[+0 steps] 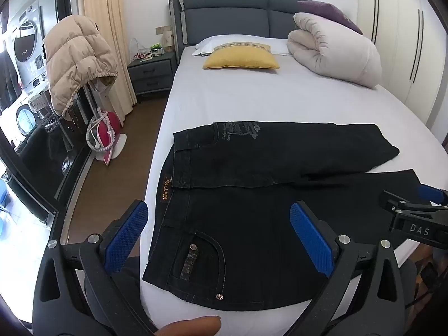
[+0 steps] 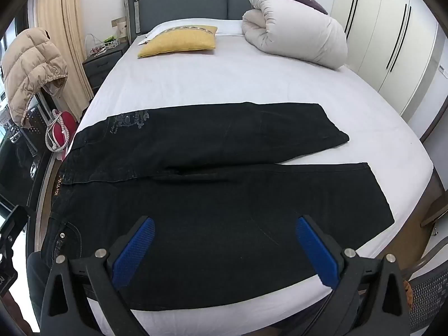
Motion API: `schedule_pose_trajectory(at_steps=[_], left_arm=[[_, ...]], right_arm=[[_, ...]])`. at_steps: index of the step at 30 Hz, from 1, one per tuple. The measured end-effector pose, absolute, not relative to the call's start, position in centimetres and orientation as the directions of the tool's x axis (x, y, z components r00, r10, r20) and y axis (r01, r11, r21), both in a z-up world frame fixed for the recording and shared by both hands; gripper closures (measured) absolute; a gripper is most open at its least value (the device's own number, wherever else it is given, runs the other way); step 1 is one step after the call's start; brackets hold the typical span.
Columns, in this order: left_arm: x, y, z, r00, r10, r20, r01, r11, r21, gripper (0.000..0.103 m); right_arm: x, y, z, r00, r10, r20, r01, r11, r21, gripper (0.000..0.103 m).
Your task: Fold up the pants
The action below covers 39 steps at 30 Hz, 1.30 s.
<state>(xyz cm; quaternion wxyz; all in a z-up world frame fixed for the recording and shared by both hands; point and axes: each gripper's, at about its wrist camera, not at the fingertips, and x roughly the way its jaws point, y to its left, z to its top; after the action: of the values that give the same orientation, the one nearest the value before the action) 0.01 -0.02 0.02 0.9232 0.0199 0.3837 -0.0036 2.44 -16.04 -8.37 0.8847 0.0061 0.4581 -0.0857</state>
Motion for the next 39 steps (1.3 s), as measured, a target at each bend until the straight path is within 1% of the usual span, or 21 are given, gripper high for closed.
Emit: schedule_pose_trajectory(at_steps=[8,10,15,17,39], left_arm=[[-0.2,0.0,0.1,0.711,0.017,-0.703,0.011,0.999,0.035,0.000],[-0.3,-0.2,-1.4,0.702,0.009,-0.712,0.022,0.999,0.034,0.000],[-0.8,-0.4,-2.1,0.702,0.012,-0.712,0.019,0.999,0.036,0.000],[0.4,0.6,-1.9,0.692,0.005,-0.722,0.019,1.000,0.025,0.000],[0.4,0.6,-1.8,0.687,0.011,-0.727,0.012,1.000,0.027,0.000]], right_arm=[[2.4,-16.2,-8.3,0.569,-0.144,-0.810,0.153,0.986,-0.068,0.000],[2.4,-16.2,-8.3,0.569,-0.147,-0.809,0.155,0.985,-0.070,0.000],[2.5,-15.9,-8.3,0.569,-0.147,-0.809,0.154,0.986,-0.072,0.000],[2.5,-15.8,-8.4,0.569,-0.148,-0.809,0.154,0.985,-0.073,0.000],[2.1,-15.5,-8.6,0.567,-0.142,-0.811,0.146,0.987,-0.071,0.000]])
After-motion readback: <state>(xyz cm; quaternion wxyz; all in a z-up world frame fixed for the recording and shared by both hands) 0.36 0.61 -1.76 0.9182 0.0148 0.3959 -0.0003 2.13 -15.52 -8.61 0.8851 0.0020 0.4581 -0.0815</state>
